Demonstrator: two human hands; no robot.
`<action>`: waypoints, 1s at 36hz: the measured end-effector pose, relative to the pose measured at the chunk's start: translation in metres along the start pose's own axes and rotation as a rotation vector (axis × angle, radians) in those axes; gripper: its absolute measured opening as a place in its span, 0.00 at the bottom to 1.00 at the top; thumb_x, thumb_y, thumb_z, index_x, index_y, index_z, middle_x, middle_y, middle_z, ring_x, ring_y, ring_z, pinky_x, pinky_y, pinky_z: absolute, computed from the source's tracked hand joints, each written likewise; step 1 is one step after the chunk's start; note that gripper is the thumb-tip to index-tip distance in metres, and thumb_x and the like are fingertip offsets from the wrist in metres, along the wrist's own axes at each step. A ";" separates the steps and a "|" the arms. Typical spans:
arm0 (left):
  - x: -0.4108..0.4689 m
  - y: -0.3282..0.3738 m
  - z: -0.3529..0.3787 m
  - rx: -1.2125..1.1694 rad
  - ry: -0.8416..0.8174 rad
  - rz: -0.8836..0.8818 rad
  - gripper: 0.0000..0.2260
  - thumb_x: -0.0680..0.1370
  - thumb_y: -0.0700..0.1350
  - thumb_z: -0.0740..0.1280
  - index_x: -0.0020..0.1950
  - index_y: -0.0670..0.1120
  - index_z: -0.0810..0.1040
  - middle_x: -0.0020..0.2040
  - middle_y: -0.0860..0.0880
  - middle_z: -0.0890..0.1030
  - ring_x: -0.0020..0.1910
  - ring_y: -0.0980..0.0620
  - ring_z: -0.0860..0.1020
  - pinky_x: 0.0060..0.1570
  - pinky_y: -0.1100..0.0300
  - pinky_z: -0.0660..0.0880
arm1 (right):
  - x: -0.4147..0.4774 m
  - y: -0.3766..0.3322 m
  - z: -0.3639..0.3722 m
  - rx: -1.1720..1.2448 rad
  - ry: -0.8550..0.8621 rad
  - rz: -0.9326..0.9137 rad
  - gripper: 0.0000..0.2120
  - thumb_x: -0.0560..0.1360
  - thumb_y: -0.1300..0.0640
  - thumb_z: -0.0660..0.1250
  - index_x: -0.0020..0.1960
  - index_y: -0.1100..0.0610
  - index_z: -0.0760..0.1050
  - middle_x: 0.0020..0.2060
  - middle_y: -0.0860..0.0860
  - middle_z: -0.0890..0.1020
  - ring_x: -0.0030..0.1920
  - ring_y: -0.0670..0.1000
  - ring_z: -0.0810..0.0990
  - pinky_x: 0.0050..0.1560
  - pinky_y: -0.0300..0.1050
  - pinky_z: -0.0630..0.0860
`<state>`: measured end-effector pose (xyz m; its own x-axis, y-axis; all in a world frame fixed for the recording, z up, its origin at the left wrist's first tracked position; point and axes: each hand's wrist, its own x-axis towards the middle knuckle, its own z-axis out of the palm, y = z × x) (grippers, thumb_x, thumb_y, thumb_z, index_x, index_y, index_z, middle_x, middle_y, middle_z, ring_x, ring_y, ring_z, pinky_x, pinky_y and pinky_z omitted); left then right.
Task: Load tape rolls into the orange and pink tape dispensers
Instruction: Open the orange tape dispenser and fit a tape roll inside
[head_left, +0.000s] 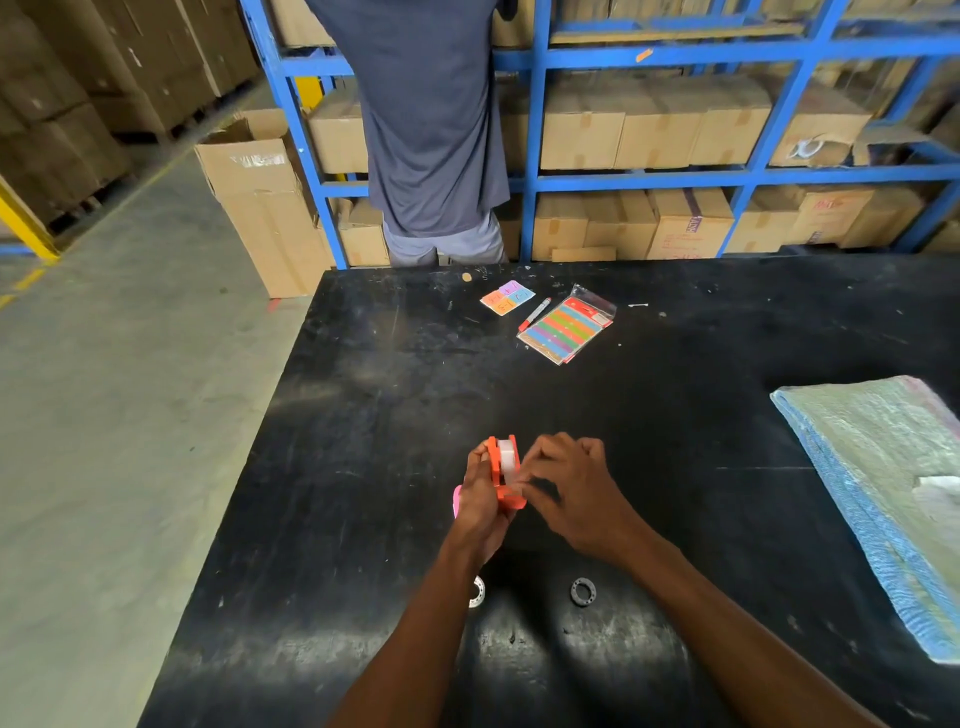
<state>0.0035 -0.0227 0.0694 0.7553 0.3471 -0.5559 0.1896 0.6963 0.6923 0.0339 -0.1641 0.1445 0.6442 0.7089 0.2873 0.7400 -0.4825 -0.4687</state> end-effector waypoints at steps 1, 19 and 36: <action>0.000 0.001 0.001 0.007 0.002 -0.008 0.14 0.80 0.56 0.65 0.49 0.46 0.83 0.40 0.45 0.83 0.35 0.50 0.81 0.35 0.59 0.78 | -0.004 0.000 0.004 -0.001 0.004 0.004 0.07 0.76 0.47 0.65 0.44 0.48 0.80 0.45 0.41 0.76 0.50 0.43 0.73 0.54 0.49 0.62; 0.001 -0.005 -0.001 0.087 -0.044 0.032 0.21 0.81 0.57 0.61 0.59 0.41 0.79 0.46 0.39 0.84 0.39 0.46 0.83 0.43 0.54 0.81 | -0.034 0.005 0.033 0.071 0.209 0.167 0.03 0.74 0.50 0.70 0.46 0.47 0.82 0.45 0.42 0.74 0.48 0.43 0.74 0.52 0.46 0.67; 0.015 -0.043 0.014 0.477 0.061 0.137 0.10 0.84 0.52 0.56 0.61 0.49 0.70 0.57 0.40 0.81 0.51 0.44 0.82 0.52 0.47 0.81 | -0.026 0.043 0.058 0.482 0.057 0.663 0.13 0.80 0.59 0.64 0.62 0.53 0.82 0.53 0.49 0.87 0.50 0.45 0.85 0.50 0.33 0.78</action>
<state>0.0157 -0.0558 0.0378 0.7581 0.4615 -0.4608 0.3675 0.2815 0.8864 0.0381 -0.1735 0.0687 0.9367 0.3211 -0.1395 0.0462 -0.5084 -0.8599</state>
